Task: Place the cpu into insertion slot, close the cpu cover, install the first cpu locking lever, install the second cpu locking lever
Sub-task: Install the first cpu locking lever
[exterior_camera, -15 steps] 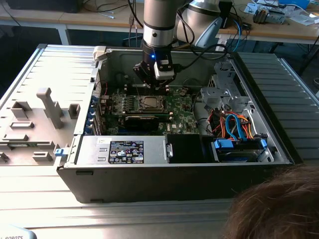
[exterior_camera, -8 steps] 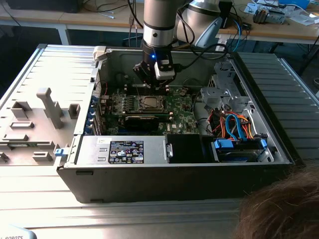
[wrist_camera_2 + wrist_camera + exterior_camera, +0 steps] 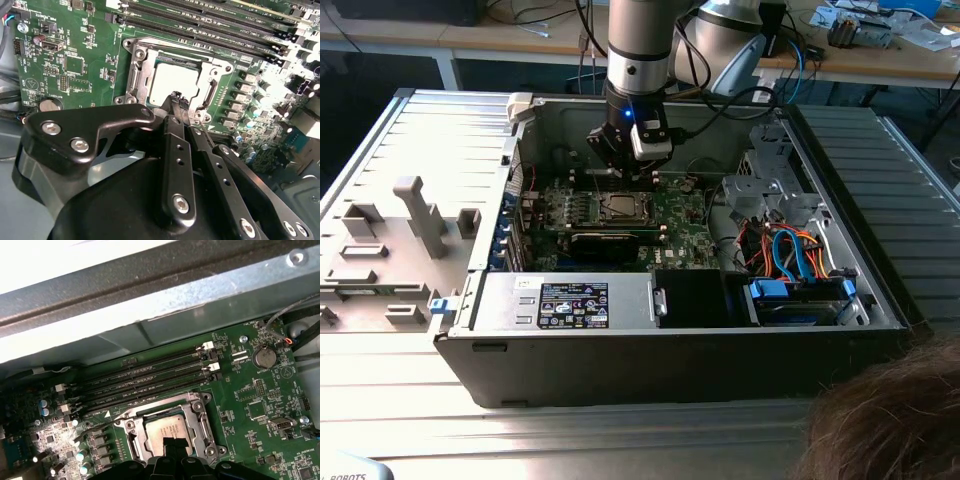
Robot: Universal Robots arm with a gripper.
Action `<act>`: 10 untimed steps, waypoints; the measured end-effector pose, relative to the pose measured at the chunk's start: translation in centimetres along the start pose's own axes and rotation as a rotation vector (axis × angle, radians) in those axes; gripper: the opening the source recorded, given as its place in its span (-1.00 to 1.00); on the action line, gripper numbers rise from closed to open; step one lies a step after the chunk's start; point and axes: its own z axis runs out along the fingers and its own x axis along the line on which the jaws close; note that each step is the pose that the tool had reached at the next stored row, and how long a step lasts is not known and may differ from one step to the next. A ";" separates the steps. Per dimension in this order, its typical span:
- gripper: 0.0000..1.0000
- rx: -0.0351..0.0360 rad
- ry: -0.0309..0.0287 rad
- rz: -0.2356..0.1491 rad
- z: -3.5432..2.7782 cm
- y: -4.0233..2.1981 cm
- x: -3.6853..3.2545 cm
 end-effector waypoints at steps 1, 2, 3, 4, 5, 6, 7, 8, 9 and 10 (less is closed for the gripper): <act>-0.79 0.0001 0.0000 -0.003 0.00 0.00 0.00; -0.79 0.0001 0.0000 -0.007 0.00 0.00 0.00; -0.79 0.0003 0.0000 -0.013 0.00 0.00 0.00; -0.79 0.0003 -0.0001 -0.015 0.00 0.00 0.00; -0.79 0.0003 -0.0001 -0.017 0.00 0.00 0.00; -0.79 0.0004 -0.0002 -0.020 0.00 0.00 0.00; -0.79 0.0004 -0.0001 -0.022 0.00 0.00 0.00; -0.79 0.0005 -0.0002 -0.025 0.00 0.00 0.00; -0.79 0.0005 -0.0002 -0.028 0.00 0.00 0.00; -0.79 0.0006 -0.0002 -0.030 0.00 0.00 0.00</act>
